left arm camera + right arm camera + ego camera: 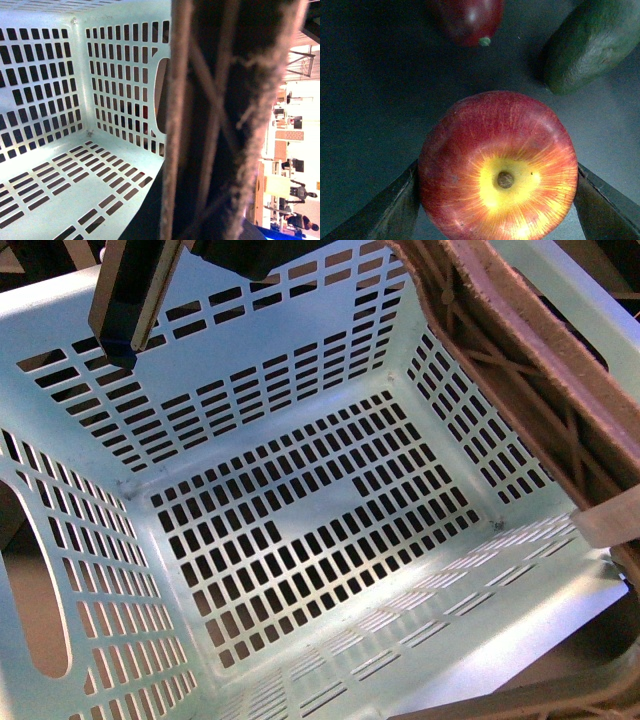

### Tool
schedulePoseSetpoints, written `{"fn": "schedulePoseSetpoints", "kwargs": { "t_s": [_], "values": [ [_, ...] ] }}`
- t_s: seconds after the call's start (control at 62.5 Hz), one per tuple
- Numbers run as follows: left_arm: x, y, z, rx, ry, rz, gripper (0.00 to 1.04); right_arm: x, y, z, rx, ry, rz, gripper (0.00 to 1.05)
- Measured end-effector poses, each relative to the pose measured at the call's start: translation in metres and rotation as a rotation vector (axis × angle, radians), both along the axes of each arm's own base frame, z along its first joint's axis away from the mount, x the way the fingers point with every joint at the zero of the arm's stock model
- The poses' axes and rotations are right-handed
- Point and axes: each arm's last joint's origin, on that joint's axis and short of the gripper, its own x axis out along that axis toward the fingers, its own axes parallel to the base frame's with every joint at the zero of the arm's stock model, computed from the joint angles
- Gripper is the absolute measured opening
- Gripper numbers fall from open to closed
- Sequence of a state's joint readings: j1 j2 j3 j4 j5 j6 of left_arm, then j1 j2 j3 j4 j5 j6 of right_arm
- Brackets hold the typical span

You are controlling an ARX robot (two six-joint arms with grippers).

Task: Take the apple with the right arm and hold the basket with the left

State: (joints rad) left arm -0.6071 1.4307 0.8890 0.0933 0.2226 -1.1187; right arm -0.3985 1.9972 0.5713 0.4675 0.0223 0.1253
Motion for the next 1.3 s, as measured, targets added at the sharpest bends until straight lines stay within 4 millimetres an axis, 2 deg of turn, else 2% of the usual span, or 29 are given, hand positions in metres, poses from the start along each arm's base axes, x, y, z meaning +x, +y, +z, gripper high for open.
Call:
{"fn": "schedulePoseSetpoints", "kwargs": {
  "t_s": [0.096,0.24,0.288,0.384,0.496,0.64,0.736,0.816,0.864,0.992,1.088,1.296],
  "values": [
    [0.0,0.0,0.0,0.0,0.0,0.001,0.06,-0.008,0.012,0.041,0.028,-0.089,0.066,0.74],
    [0.0,0.0,0.0,0.001,0.0,0.001,0.06,-0.012,0.05,0.139,0.02,-0.35,0.184,0.74],
    [0.0,0.0,0.0,0.001,0.0,0.001,0.06,-0.014,0.061,0.161,0.014,-0.417,0.219,0.74],
    [0.0,0.0,0.0,0.001,0.0,0.001,0.06,-0.019,0.085,0.2,0.017,-0.539,0.286,0.74],
    [0.0,0.0,0.0,0.001,0.0,0.002,0.06,-0.022,0.118,0.229,0.031,-0.626,0.376,0.74],
    [0.0,0.0,0.0,0.001,0.0,0.001,0.06,-0.025,0.161,0.232,0.068,-0.63,0.479,0.74],
    [0.0,0.0,0.0,0.001,0.0,0.001,0.06,-0.028,0.196,0.222,0.104,-0.604,0.564,0.74],
    [0.0,0.0,0.0,0.0,-0.001,0.001,0.06,-0.032,0.217,0.212,0.136,-0.568,0.62,0.74],
    [0.0,0.0,0.0,0.0,0.0,0.001,0.06,-0.033,0.222,0.206,0.136,-0.549,0.631,0.81],
    [0.0,0.0,0.0,0.001,0.0,0.001,0.06,-0.035,0.223,0.203,0.124,-0.545,0.603,0.97],
    [0.0,0.0,0.0,0.001,0.0,0.001,0.06,-0.037,0.217,0.208,0.087,-0.576,0.541,0.96],
    [0.001,0.0,-0.001,0.007,-0.002,0.007,0.06,-0.054,0.18,0.232,-0.101,-0.696,0.219,0.96]
  ]
}}
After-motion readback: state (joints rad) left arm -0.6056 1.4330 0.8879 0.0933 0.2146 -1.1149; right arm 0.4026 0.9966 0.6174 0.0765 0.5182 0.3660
